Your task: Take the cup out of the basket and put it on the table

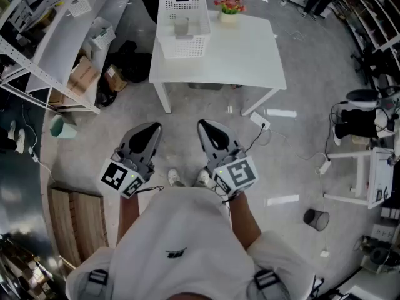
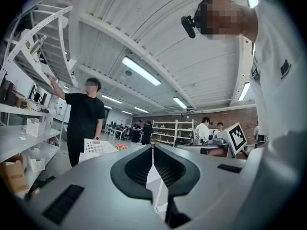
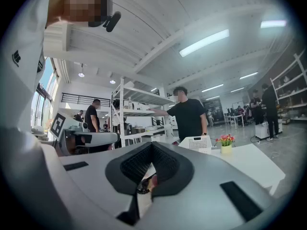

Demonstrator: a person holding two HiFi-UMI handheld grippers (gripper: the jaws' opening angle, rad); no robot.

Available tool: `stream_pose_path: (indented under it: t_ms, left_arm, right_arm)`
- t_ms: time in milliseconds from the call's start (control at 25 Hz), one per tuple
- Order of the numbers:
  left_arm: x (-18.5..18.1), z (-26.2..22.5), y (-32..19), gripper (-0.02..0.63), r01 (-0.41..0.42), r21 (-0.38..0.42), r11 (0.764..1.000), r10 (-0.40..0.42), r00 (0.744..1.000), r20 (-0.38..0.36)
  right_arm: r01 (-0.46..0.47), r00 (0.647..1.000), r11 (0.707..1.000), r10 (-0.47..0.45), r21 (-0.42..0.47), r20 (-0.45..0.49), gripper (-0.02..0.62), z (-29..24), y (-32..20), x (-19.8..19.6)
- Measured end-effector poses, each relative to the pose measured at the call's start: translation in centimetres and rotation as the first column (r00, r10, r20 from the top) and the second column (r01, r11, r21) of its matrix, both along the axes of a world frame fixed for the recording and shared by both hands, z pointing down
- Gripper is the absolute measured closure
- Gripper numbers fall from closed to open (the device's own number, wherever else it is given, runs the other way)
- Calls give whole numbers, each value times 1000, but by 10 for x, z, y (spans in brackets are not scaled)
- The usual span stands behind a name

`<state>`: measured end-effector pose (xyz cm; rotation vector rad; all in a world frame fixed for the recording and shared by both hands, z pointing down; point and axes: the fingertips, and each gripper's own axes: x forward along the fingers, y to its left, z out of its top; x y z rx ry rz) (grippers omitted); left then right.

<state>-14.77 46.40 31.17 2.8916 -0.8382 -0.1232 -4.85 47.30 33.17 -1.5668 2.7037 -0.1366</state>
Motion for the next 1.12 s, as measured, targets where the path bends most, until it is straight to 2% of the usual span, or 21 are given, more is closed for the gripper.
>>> stream_pose_path:
  t_ms: [240, 440, 800, 1120]
  left_arm:
    - [-5, 0, 0, 586, 6, 0, 1000, -6, 1000, 3]
    - [-10, 1, -1, 586, 12, 0, 1000, -12, 1000, 1]
    - [-26, 3, -6, 586, -3, 5, 1000, 3, 1000, 5]
    - [-48, 4, -15, 586, -41, 13, 999, 41, 999, -1]
  right_arm:
    - [-8, 1000, 1000, 8, 7, -11, 588, -1, -1, -4]
    - [-13, 1000, 997, 12, 80, 8, 586, -19, -1, -13]
    - [-23, 1000, 999, 22, 43, 22, 587, -7, -3, -24]
    - [-54, 999, 997, 54, 53, -4, 587, -7, -8, -48]
